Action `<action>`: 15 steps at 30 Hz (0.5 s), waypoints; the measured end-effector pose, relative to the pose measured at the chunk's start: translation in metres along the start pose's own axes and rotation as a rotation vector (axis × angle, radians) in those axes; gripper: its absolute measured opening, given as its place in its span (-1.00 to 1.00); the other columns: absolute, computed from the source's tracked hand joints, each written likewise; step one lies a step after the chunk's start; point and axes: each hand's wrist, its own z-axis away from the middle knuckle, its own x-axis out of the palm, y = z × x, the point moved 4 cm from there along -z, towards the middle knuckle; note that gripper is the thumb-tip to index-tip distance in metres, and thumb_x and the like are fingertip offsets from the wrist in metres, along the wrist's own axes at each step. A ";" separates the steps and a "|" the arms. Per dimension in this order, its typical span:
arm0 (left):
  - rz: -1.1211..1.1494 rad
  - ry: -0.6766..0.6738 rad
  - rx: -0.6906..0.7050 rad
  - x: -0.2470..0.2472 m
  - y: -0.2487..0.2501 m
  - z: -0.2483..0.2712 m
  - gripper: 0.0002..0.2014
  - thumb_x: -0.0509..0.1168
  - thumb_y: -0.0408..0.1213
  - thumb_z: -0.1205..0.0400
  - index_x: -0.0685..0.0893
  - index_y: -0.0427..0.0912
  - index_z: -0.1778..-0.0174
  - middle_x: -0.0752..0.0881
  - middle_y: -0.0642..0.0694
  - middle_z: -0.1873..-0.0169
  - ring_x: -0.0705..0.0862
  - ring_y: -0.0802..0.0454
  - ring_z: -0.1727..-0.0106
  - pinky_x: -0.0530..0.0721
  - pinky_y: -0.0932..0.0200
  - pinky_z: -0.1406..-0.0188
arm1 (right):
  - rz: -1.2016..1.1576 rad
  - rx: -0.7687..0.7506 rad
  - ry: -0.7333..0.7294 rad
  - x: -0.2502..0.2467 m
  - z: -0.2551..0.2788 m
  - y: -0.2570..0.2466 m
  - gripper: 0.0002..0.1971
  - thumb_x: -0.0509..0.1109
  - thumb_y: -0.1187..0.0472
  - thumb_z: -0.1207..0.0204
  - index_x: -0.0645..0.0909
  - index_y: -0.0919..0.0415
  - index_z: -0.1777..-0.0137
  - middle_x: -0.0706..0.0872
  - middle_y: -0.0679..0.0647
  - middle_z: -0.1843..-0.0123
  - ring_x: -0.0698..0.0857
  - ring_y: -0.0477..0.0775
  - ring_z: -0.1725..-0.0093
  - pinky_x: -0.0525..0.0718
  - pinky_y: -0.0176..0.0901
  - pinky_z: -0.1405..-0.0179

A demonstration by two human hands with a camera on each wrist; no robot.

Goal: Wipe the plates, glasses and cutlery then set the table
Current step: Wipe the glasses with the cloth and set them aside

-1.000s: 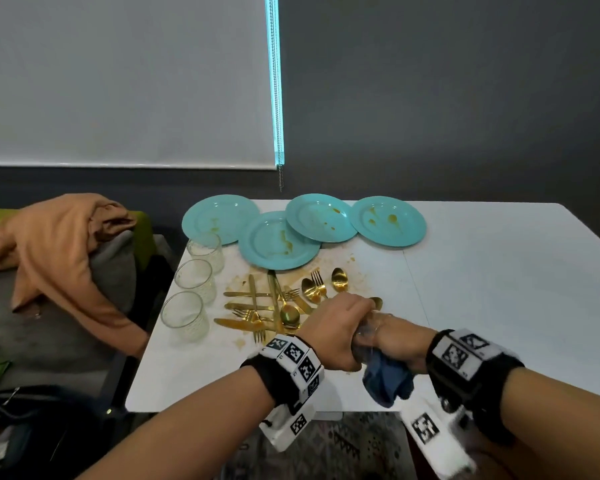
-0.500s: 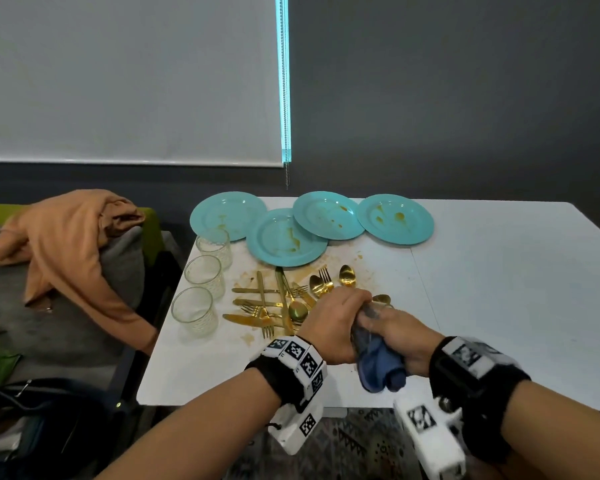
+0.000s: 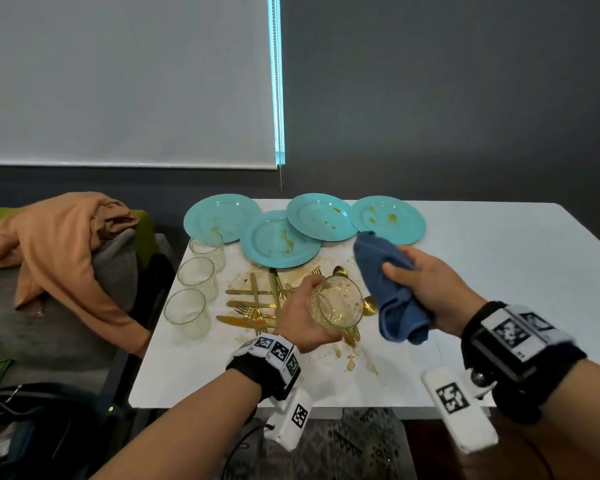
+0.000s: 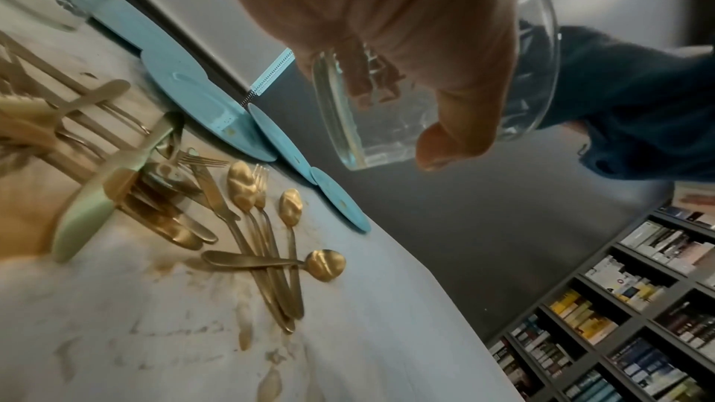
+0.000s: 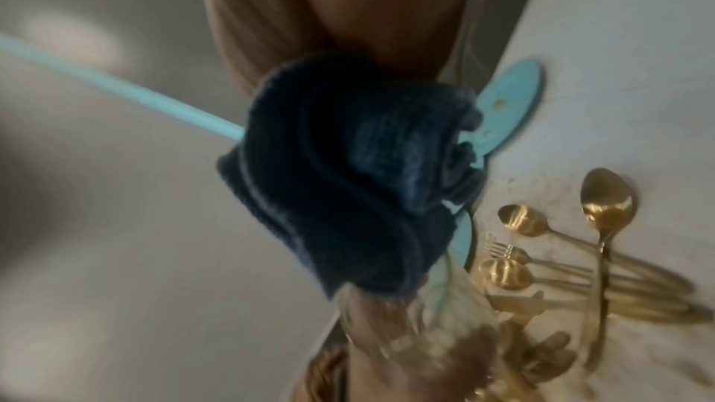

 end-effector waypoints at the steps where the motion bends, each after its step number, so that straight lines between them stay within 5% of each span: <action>1: 0.026 -0.007 0.012 0.004 0.002 0.000 -0.15 0.56 0.00 0.01 0.37 0.20 -0.22 0.64 0.11 -0.11 0.66 0.03 -0.16 0.68 0.04 -0.16 | 0.170 -0.051 -0.012 0.008 0.002 0.004 -0.80 0.33 0.35 -0.57 0.56 0.13 -0.15 0.70 0.09 0.05 0.67 0.02 0.15 0.68 -0.21 0.17; 5: 0.076 -0.018 0.093 0.016 0.019 0.002 -0.23 0.58 -0.16 -0.07 0.39 0.26 -0.16 0.67 0.06 -0.09 0.68 0.09 -0.08 0.64 0.19 -0.04 | 0.837 -0.154 -0.141 0.037 0.005 0.024 -0.77 0.31 0.26 -0.57 0.57 0.12 -0.21 0.70 0.07 -0.09 0.66 0.10 -0.10 0.55 -0.20 -0.03; 8: -0.130 -0.148 0.267 0.029 0.040 0.008 -0.17 0.63 -0.25 -0.14 0.47 -0.15 -0.35 0.59 -0.12 -0.15 0.58 0.01 -0.13 0.54 0.23 -0.11 | 0.964 0.020 -0.334 0.044 -0.002 0.050 -0.73 0.20 0.37 -0.60 0.56 0.33 -0.26 0.68 0.23 -0.19 0.64 0.22 -0.22 0.60 -0.09 -0.20; 11: -0.294 -0.140 0.465 0.033 0.049 0.010 -0.29 0.60 -0.25 -0.20 0.54 -0.32 -0.27 0.64 -0.21 -0.05 0.60 -0.12 -0.08 0.58 0.05 -0.15 | 0.175 0.268 -0.277 0.041 -0.003 0.069 -0.82 0.22 0.43 -0.61 0.61 0.39 -0.12 0.76 0.31 -0.06 0.74 0.27 -0.07 0.70 0.10 -0.16; 13: -0.345 -0.076 0.533 0.030 0.049 0.009 -0.41 0.50 -0.15 -0.29 0.53 -0.25 -0.21 0.66 -0.19 0.02 0.59 -0.10 -0.03 0.56 0.00 -0.12 | -0.415 0.412 -0.207 0.043 -0.001 0.073 -0.84 0.18 0.42 -0.64 0.61 0.36 0.03 0.77 0.27 0.14 0.77 0.17 0.17 0.78 -0.05 0.12; 15: -0.348 -0.004 0.564 0.026 0.047 0.007 -0.45 0.39 -0.01 -0.36 0.46 -0.18 -0.20 0.67 -0.21 0.05 0.53 -0.05 -0.02 0.48 0.08 -0.10 | -0.715 0.487 -0.198 0.049 -0.001 0.075 -0.92 0.26 0.42 -0.55 0.58 0.34 0.04 0.72 0.27 0.16 0.72 0.15 0.18 0.80 -0.10 0.25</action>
